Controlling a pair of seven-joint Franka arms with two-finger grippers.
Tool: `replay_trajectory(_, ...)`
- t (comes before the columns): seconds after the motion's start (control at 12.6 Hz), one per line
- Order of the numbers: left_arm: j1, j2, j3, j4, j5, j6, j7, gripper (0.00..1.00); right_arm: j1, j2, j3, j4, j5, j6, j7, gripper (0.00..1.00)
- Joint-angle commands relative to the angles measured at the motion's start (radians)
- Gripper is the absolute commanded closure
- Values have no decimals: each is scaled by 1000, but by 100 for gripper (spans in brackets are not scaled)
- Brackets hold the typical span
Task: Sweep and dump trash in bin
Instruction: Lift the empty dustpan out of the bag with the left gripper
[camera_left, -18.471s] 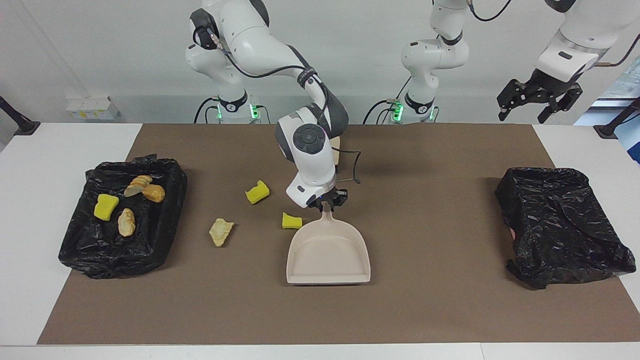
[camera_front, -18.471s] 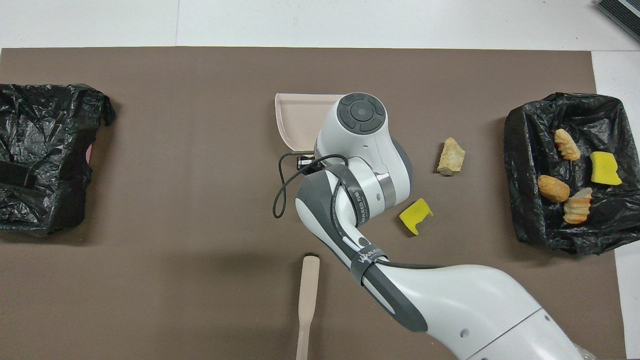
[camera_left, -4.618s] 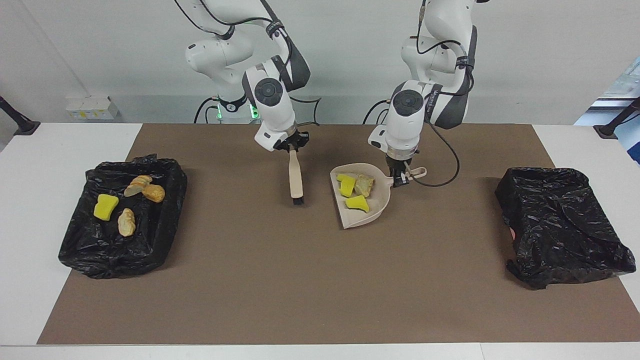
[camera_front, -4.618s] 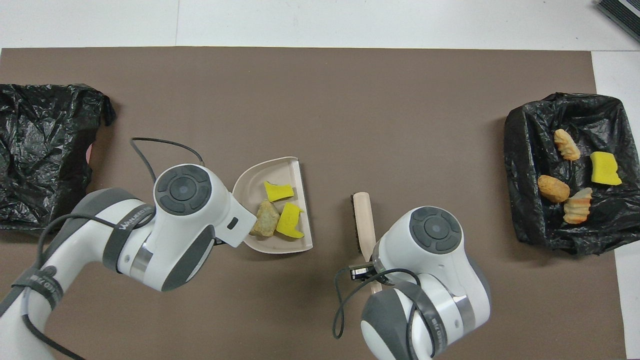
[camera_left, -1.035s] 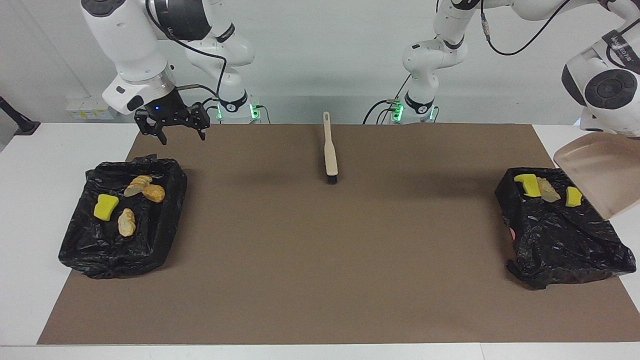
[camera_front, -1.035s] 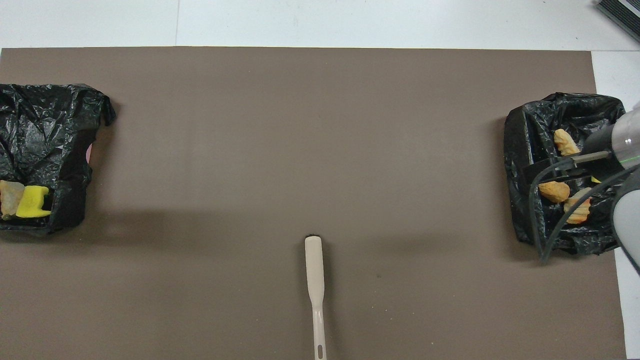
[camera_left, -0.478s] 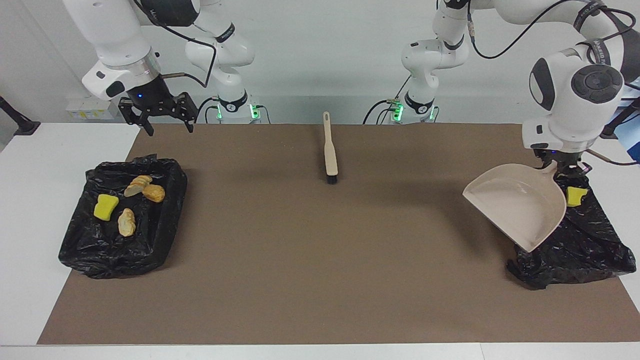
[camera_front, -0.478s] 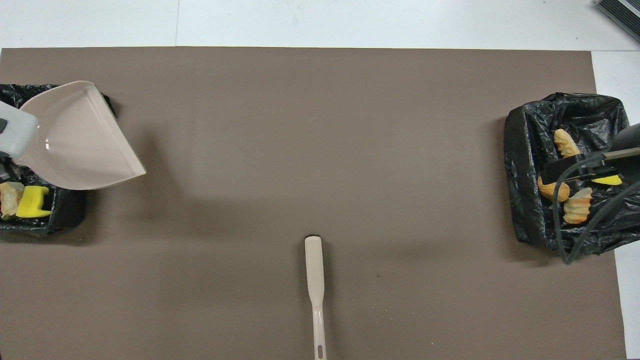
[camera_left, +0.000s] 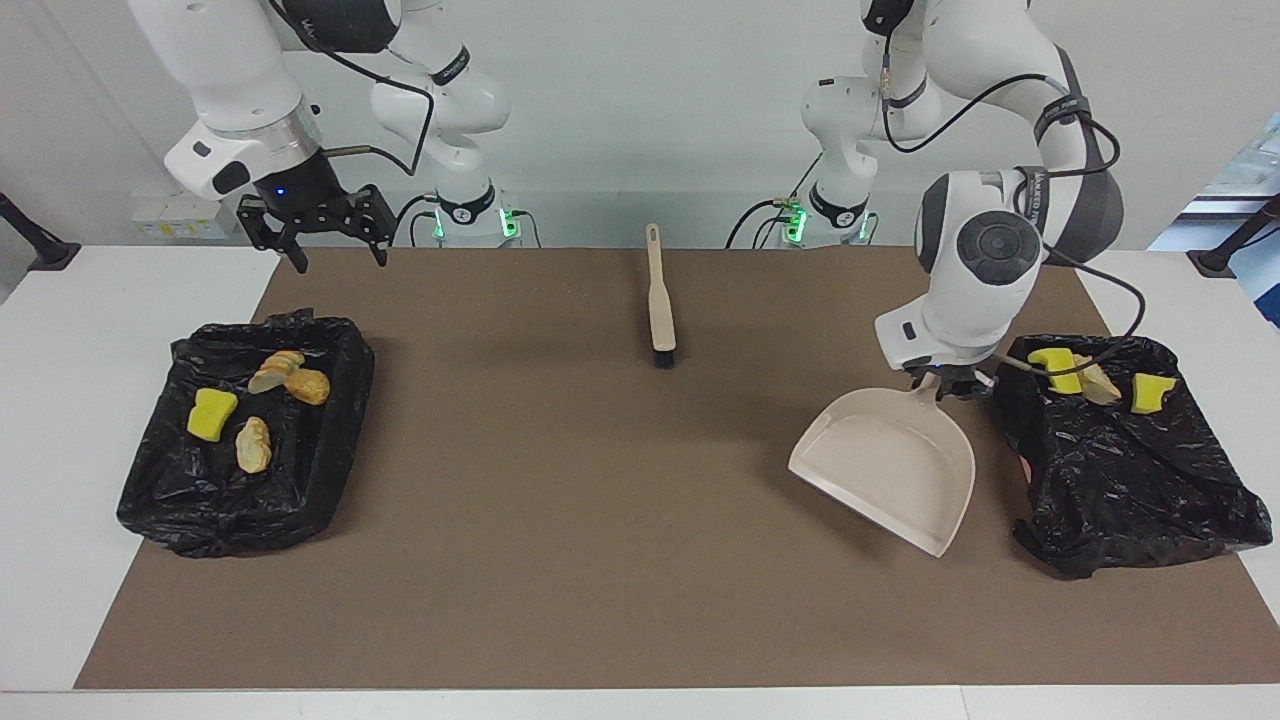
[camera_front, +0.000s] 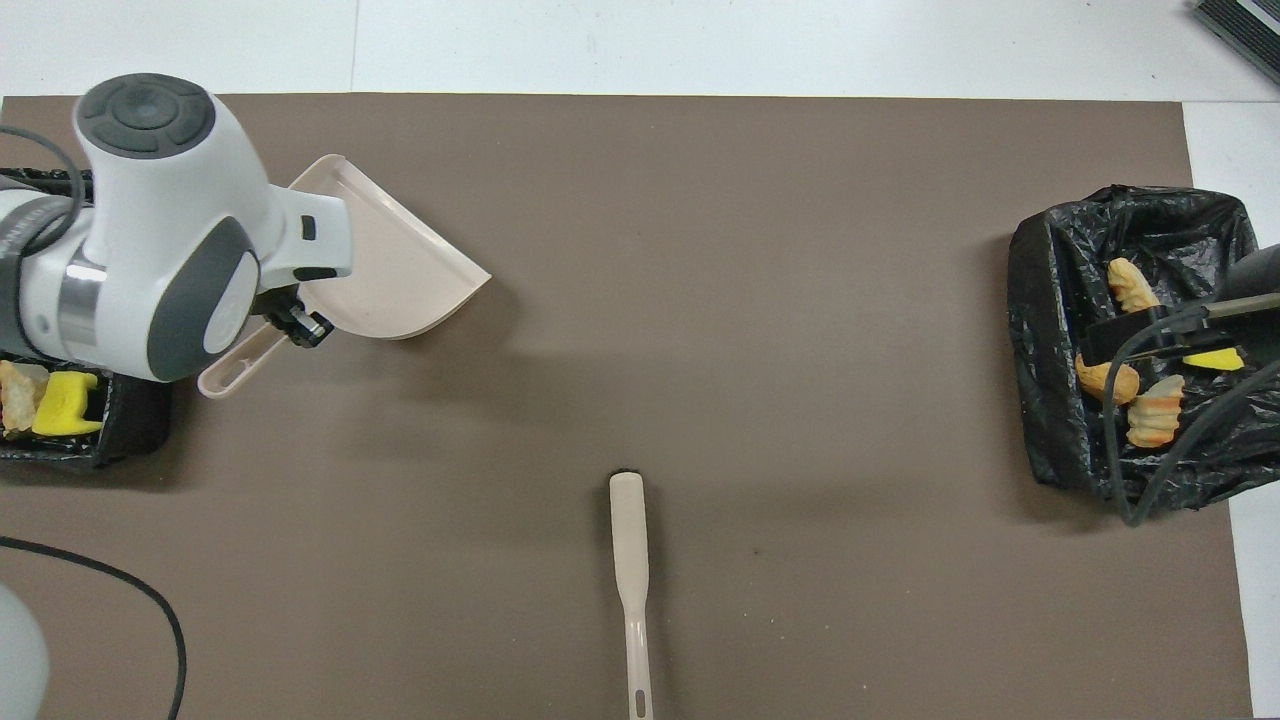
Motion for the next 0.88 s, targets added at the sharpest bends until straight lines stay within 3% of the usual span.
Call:
replay_trajectory(0.0,-84,55,20,60,-70,50,-199,100,-9,-3,11,0,-7,9,3,0)
replay_trajectory(0.4,-231,86,19,72,-147,137,-541,100,-9,-3,12,0,-5,9,3,0)
replay_trajectory(0.8,-308,108,19,87,-204,179,-737,100,-9,-3,12,0,-5,9,3,0)
